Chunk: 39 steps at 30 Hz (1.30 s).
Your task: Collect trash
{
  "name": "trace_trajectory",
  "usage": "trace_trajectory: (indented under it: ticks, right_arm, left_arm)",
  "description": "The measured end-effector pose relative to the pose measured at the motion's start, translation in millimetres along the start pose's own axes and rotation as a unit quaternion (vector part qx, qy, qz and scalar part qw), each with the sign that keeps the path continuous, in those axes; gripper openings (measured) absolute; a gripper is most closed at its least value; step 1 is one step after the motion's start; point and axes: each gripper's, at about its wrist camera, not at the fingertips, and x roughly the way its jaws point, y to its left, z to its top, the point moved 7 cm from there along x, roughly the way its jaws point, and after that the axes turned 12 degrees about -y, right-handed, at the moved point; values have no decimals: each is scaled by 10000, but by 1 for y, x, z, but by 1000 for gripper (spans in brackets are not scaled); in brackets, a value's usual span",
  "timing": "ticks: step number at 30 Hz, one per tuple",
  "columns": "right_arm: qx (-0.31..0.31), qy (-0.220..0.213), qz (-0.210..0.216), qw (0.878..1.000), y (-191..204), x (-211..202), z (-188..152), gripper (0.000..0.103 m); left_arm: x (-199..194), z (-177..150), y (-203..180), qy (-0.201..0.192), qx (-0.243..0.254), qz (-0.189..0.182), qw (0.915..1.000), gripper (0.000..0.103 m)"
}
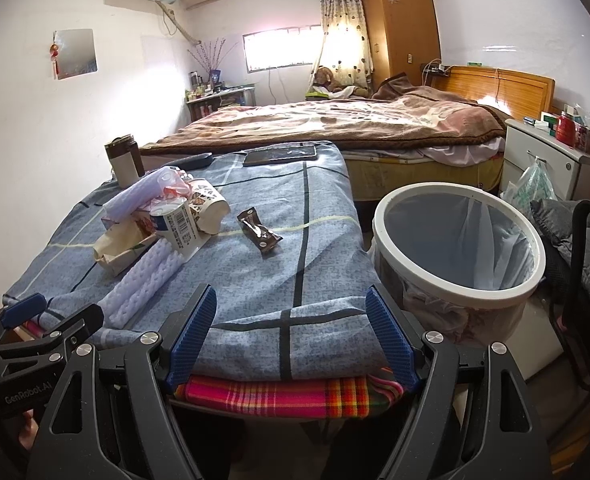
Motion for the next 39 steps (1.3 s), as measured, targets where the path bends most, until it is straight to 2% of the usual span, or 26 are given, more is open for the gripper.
trace_trajectory:
  ticks: [39]
  right_arm:
    - [-18, -16, -4, 10000, 2, 0, 0, 78]
  left_arm:
    - [-1, 1, 6, 0, -20, 42, 10000, 101]
